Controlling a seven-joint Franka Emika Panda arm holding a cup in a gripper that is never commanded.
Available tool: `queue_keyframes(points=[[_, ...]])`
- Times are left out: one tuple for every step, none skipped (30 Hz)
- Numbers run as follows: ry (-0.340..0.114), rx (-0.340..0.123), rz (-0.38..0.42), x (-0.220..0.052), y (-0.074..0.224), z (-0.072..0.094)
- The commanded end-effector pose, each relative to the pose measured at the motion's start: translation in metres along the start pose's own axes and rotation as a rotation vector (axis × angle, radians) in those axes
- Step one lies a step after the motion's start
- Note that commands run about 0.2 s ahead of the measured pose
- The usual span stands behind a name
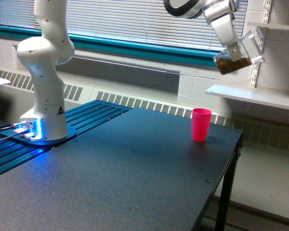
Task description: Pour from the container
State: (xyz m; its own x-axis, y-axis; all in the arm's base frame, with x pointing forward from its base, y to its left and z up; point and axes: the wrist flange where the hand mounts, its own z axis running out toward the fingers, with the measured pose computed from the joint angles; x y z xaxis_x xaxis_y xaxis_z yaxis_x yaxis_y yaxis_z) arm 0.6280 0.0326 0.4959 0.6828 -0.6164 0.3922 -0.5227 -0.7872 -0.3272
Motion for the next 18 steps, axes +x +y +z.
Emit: queue_keyframes(points=[[-0.002, -0.055, 0.061, 0.015, 0.022, 0.001], [-0.011, -0.061, 0.065, 0.011, 0.021, 0.002], [-0.008, -0.060, 0.071, 0.012, 0.024, 0.001], [-0.009, -0.062, 0.067, 0.011, 0.025, 0.000], [-0.013, -0.069, 0.068, 0.008, 0.023, -0.001], [-0.021, -0.075, 0.069, 0.004, 0.022, -0.001], [-0.024, -0.074, 0.070, 0.004, 0.023, -0.002], [-0.026, -0.072, 0.064, 0.002, 0.025, -0.002], [-0.027, -0.072, 0.059, 0.000, 0.025, -0.003], [-0.026, -0.070, 0.056, -0.001, 0.025, -0.004], [-0.023, -0.071, 0.055, -0.001, 0.025, -0.006], [-0.020, -0.072, 0.051, -0.002, 0.024, -0.007], [-0.020, -0.075, 0.044, -0.004, 0.023, -0.008], [-0.031, -0.088, 0.035, -0.011, 0.019, -0.007], [-0.033, -0.091, 0.030, -0.013, 0.018, -0.007], [-0.032, -0.092, 0.020, -0.016, 0.018, -0.007], [-0.031, -0.092, 0.013, -0.019, 0.017, -0.008], [-0.040, -0.103, 0.003, -0.025, 0.014, -0.008]])
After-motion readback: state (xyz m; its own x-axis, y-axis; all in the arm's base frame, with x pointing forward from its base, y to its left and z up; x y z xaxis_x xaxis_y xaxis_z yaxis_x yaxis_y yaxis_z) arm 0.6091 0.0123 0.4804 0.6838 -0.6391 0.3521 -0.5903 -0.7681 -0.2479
